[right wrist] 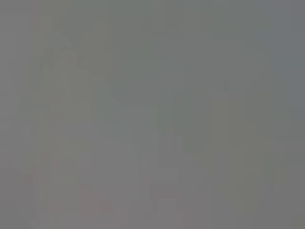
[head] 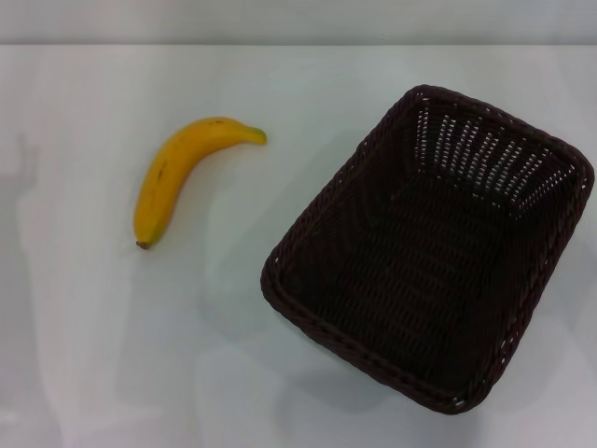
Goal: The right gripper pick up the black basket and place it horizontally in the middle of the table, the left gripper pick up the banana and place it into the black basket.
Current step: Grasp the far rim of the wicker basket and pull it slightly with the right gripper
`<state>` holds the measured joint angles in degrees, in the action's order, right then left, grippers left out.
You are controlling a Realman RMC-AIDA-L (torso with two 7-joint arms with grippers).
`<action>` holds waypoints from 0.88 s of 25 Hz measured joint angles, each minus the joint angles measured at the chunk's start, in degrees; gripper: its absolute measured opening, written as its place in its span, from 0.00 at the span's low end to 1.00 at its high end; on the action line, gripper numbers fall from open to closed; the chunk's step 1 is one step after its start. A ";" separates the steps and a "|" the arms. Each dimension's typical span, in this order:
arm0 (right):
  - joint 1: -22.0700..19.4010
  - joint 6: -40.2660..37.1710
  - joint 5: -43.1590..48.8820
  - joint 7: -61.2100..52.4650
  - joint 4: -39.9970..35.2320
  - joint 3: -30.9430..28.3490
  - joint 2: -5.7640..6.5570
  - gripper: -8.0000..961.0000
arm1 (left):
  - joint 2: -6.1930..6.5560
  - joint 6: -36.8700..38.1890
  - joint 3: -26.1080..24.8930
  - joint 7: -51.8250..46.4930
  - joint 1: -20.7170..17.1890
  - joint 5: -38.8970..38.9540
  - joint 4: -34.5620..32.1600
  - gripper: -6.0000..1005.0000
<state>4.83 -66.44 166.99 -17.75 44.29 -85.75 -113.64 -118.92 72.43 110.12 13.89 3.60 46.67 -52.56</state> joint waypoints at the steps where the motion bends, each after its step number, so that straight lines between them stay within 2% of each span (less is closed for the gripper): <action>1: 0.00 0.00 0.00 0.00 0.00 0.02 0.00 0.87 | 0.00 0.00 0.00 0.00 0.00 0.00 0.00 0.87; 22: 0.09 0.42 2.10 -0.33 0.34 -0.30 0.22 0.85 | 0.00 -0.01 0.00 0.00 -0.17 0.08 0.00 0.87</action>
<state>4.93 -66.02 169.09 -18.08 44.64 -86.06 -113.43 -118.92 72.42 110.12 13.89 3.43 46.75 -52.56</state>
